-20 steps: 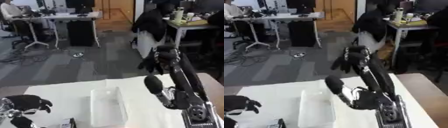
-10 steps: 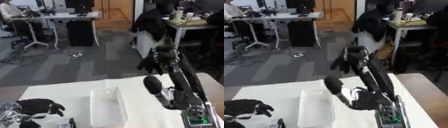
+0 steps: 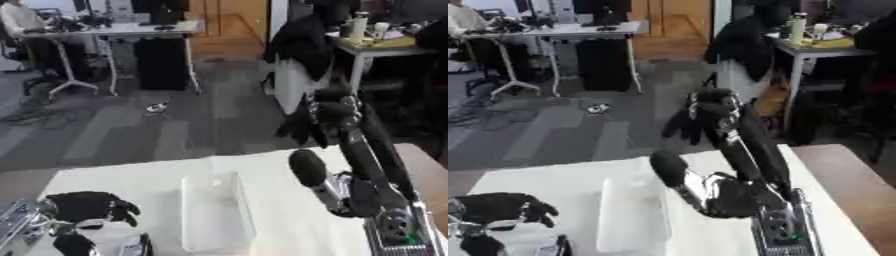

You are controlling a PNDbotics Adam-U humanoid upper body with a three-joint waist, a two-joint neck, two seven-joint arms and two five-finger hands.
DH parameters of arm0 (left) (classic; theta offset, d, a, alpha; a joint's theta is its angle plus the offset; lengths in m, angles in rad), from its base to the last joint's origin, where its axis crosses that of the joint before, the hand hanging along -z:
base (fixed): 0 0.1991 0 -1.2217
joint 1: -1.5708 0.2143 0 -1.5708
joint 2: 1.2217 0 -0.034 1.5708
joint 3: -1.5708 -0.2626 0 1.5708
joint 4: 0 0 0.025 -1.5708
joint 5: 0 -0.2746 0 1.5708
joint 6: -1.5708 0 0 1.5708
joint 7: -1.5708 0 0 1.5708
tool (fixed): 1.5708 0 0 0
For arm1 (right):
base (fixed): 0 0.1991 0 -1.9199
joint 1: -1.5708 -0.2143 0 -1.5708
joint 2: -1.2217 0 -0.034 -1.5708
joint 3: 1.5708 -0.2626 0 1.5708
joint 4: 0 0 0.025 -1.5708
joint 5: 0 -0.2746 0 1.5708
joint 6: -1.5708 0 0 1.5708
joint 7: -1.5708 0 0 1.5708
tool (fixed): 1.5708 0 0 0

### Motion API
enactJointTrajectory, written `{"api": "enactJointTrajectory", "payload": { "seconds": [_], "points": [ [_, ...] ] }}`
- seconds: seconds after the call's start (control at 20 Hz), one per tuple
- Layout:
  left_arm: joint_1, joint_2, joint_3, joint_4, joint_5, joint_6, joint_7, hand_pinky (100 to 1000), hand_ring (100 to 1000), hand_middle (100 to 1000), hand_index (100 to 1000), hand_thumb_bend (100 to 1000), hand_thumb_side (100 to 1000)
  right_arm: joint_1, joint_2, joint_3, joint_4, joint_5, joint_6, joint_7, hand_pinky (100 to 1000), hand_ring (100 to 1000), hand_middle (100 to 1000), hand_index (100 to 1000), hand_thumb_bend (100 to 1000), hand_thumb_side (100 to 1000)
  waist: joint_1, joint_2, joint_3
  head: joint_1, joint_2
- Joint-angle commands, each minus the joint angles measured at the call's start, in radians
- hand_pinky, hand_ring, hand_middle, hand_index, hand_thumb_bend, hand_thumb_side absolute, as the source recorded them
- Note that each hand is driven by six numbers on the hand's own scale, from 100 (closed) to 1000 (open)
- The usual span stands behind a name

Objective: Pick up objects on the table and place them in the box.

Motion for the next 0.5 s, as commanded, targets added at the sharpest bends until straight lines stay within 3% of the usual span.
{"api": "enactJointTrajectory", "payload": {
  "seconds": [0.05,0.5],
  "points": [
    [-0.027,0.009,0.027,0.032,-0.035,-0.003,0.001,923,874,930,893,390,980,-0.014,0.009,0.004,-0.015,0.002,0.000,0.003,100,307,347,513,493,1000,0.002,-0.012,-0.002,0.008,0.003],
    [-0.046,-0.019,0.028,0.093,-0.095,-0.023,0.022,923,873,926,894,380,990,-0.013,0.010,0.005,-0.015,0.003,0.000,0.005,100,306,347,513,494,1000,0.001,-0.012,-0.003,0.010,0.004]
  ]
}}
